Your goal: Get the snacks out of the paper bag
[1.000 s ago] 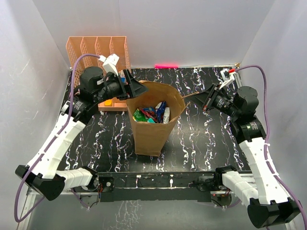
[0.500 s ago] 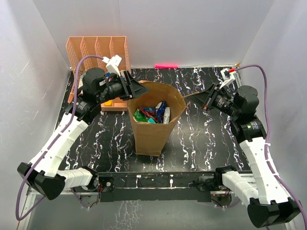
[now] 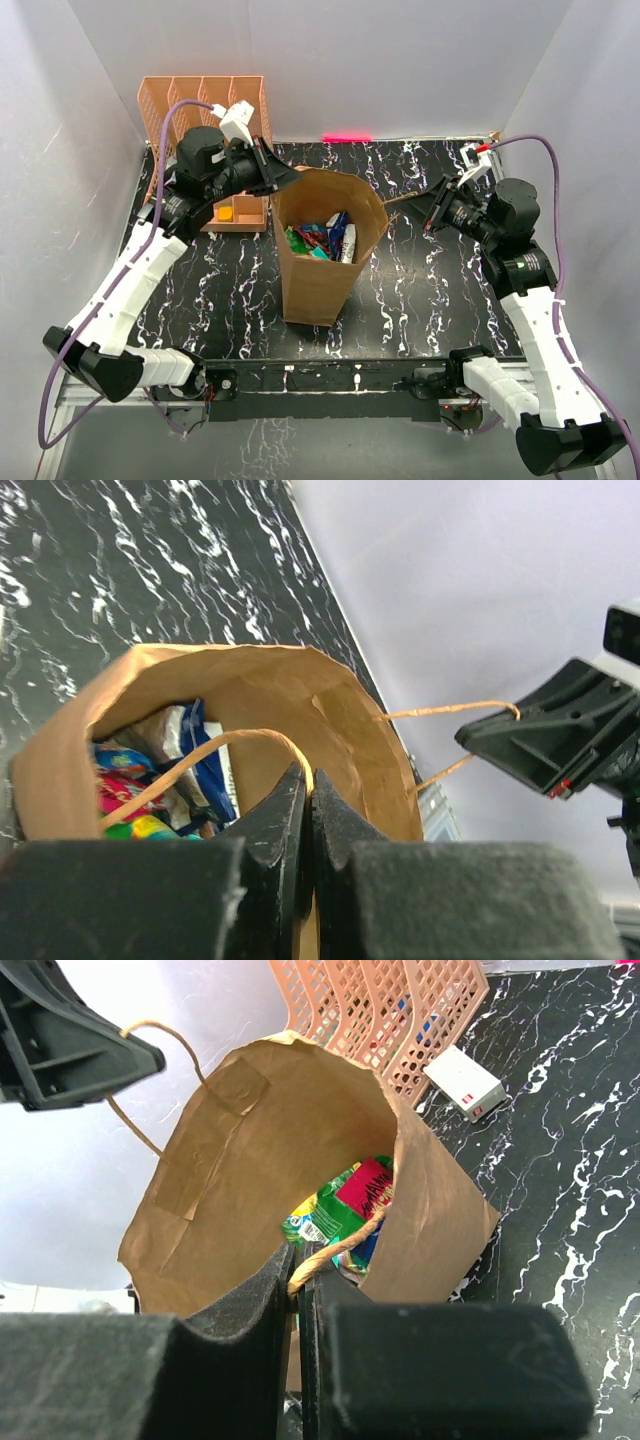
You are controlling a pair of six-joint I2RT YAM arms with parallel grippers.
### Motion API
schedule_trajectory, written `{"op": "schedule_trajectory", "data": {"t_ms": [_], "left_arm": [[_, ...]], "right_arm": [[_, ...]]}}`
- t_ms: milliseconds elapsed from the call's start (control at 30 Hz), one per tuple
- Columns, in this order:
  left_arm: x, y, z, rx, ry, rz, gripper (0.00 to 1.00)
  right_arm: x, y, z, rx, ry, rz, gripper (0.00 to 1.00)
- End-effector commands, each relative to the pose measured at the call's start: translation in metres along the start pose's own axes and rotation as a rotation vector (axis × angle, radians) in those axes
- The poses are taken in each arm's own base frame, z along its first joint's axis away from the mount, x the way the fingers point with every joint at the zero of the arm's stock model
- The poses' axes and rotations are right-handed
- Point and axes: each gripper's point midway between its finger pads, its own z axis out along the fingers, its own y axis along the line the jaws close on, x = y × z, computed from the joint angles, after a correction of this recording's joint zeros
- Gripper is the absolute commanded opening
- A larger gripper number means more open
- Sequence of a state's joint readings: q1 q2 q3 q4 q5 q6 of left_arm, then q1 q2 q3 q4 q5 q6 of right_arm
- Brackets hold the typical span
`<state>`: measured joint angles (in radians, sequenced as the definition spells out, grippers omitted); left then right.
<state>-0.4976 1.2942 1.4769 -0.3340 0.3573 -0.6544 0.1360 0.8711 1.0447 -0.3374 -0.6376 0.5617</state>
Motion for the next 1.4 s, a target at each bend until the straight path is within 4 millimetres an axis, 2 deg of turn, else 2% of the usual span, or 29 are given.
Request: {"op": "schedule_trajectory", "data": {"t_ms": [0,133,267,367,600,700,800,900,933,1033,1200,1267,1367], "left_arm": [[-0.048,-0.012,-0.038,-0.090,-0.166,0.073,0.00],[-0.069,-0.007,-0.072,-0.214,-0.261,0.105,0.00],[-0.084,0.004,-0.100,-0.330,-0.346,0.119,0.00],[-0.094,0.006,-0.116,-0.393,-0.375,0.157,0.00],[-0.123,0.015,-0.173,-0.575,-0.533,0.254,0.00],[-0.126,0.017,-0.183,-0.608,-0.551,0.287,0.00],[-0.119,0.020,-0.175,-0.584,-0.524,0.341,0.00],[-0.101,0.014,-0.155,-0.463,-0.477,0.375,0.00],[-0.092,0.008,-0.148,-0.395,-0.452,0.388,0.00],[-0.058,-0.010,-0.124,-0.186,-0.347,0.417,0.00],[-0.011,-0.024,-0.103,0.037,-0.206,0.451,0.00],[0.001,-0.027,-0.099,0.093,-0.177,0.456,0.00],[0.019,-0.036,-0.097,0.203,-0.142,0.466,0.00]], "right_arm": [[-0.017,0.018,-0.004,-0.066,-0.024,-0.131,0.09],[-0.003,0.050,-0.002,-0.296,0.064,-0.161,0.11],[-0.002,0.084,0.006,-0.438,0.030,-0.159,0.13],[0.009,0.104,0.028,-0.476,0.027,-0.090,0.13],[0.043,0.153,0.103,-0.491,0.085,-0.010,0.13],[0.051,0.167,0.122,-0.516,0.098,0.012,0.13],[0.064,0.156,0.134,-0.473,0.102,0.020,0.13],[0.095,0.113,0.135,-0.311,0.147,0.019,0.13],[0.100,0.106,0.129,-0.280,0.159,0.016,0.13],[0.139,0.062,0.106,-0.141,0.223,0.015,0.13],[0.178,0.016,0.058,0.035,0.315,0.028,0.15],[0.181,0.002,0.042,0.119,0.334,0.016,0.21],[0.168,-0.010,0.020,0.230,0.326,-0.018,0.35]]}}
